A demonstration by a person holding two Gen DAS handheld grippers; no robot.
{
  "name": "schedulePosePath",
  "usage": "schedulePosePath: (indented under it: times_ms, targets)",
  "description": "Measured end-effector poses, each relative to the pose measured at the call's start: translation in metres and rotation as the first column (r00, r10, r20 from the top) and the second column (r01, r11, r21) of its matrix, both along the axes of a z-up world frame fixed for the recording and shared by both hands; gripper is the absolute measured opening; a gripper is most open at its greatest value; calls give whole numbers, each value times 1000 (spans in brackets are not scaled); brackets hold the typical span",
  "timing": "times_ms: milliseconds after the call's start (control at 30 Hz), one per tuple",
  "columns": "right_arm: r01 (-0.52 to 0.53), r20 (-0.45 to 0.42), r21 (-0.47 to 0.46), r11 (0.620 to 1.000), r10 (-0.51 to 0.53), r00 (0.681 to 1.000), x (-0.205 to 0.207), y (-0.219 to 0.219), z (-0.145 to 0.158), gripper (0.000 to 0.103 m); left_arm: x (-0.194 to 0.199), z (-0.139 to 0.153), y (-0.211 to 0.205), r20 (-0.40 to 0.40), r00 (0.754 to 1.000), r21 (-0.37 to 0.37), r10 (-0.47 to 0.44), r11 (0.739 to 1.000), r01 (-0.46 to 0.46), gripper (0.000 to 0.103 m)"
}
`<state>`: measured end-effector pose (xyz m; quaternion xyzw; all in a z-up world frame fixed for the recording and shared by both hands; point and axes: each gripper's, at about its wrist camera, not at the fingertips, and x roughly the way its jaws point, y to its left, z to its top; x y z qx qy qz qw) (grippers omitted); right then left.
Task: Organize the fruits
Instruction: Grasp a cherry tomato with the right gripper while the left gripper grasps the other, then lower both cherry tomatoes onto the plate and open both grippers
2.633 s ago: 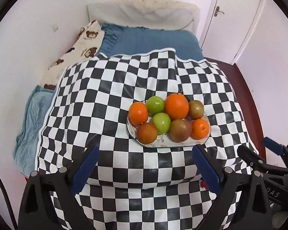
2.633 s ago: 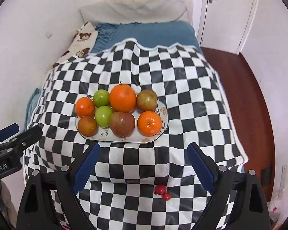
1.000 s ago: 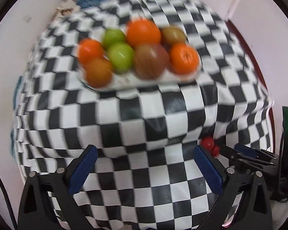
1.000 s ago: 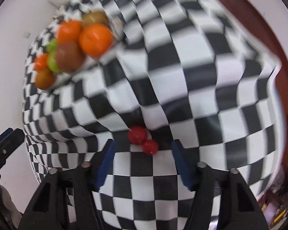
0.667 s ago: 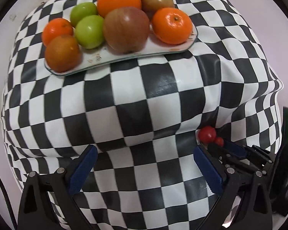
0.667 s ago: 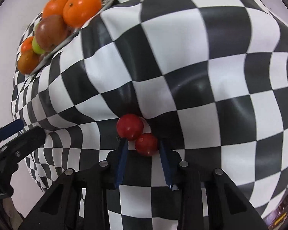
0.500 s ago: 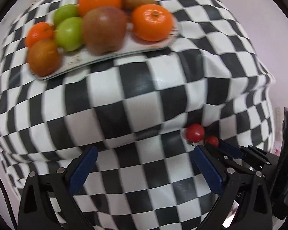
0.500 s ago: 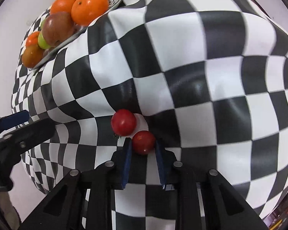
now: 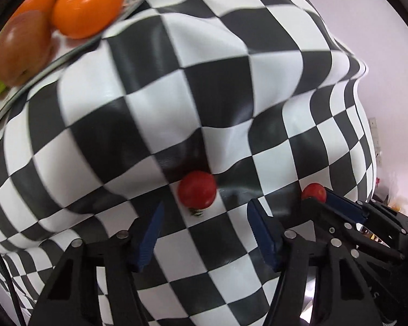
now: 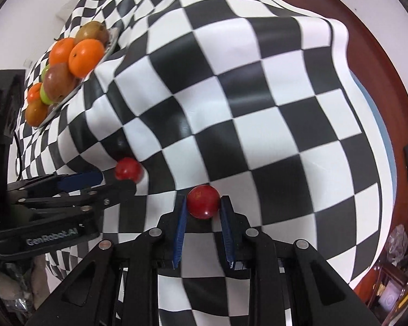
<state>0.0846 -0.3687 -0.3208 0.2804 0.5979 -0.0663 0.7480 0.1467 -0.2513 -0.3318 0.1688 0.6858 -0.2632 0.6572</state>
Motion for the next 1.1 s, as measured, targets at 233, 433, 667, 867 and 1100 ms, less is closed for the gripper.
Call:
schedulePosePath:
  times_ms: [233, 433, 667, 867, 1100]
  targets:
    - [23, 9, 4, 1000, -23, 1000, -10, -2, -4, 26, 2, -18, -14, 7, 1000, 23, 3, 1000, -3, 33]
    - [9, 8, -4, 1000, -9, 1000, -3, 9, -3, 26, 4, -18, -12, 8, 1000, 11, 14, 1000, -14, 29]
    - [5, 24, -6, 1000, -5, 1000, 3, 14, 7, 26, 4, 8, 32, 24, 999, -20, 35, 999, -35, 28]
    - [5, 84, 16, 1000, -6, 996, 11, 14, 37, 26, 12, 54, 67, 58, 993, -99, 98, 991, -92, 28]
    - [-56, 208, 74, 996, 40, 977, 56, 30, 84, 26, 58, 129, 131, 124, 959, -204, 255, 952, -227, 28]
